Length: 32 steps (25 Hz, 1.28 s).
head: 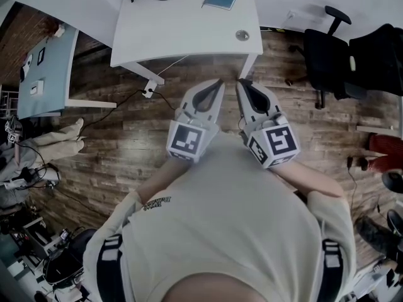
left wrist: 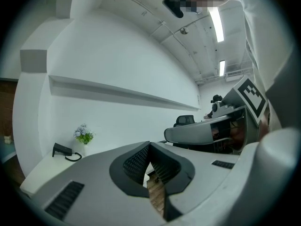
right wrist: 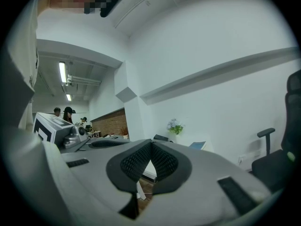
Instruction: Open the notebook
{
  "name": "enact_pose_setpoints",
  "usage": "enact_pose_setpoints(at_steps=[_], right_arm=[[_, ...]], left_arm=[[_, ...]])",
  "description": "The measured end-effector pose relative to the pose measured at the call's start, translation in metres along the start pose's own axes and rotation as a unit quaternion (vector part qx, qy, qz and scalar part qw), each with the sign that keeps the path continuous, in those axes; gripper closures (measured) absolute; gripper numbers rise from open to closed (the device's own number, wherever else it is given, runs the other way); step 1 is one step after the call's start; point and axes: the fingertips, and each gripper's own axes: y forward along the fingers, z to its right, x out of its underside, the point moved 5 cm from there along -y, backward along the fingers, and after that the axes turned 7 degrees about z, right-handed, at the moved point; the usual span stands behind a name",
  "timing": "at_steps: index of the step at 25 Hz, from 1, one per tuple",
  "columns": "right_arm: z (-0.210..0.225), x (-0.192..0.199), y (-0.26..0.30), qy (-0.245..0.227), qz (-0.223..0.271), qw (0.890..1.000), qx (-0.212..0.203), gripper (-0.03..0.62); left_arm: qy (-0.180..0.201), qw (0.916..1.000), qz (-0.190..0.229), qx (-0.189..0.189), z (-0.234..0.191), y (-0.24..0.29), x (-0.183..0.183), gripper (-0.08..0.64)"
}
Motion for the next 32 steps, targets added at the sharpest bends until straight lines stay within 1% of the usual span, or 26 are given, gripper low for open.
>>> enact_pose_setpoints(at_steps=[7, 13, 19, 28, 32], right_arm=[[0.011, 0.003, 0.016, -0.001, 0.001, 1.000, -0.010, 0.589], [0.027, 0.005, 0.045, -0.001, 0.000, 1.000, -0.004, 0.589], [0.052, 0.011, 0.086, 0.006, -0.012, 1.000, 0.009, 0.589], [0.079, 0.008, 0.157, 0.017, -0.027, 0.999, 0.021, 0.589], [0.090, 0.007, 0.190, 0.023, -0.035, 0.999, 0.032, 0.589]], left_arm=[[0.008, 1.0000, 0.005, -0.004, -0.007, 0.013, 0.005, 0.548], [0.006, 1.0000, 0.004, 0.003, -0.032, 0.038, 0.013, 0.548], [0.003, 0.9999, 0.002, 0.013, -0.067, 0.073, 0.020, 0.548], [-0.011, 0.9996, -0.017, 0.019, -0.129, 0.117, 0.025, 0.548], [-0.017, 0.9992, -0.023, 0.027, -0.158, 0.137, 0.026, 0.548]])
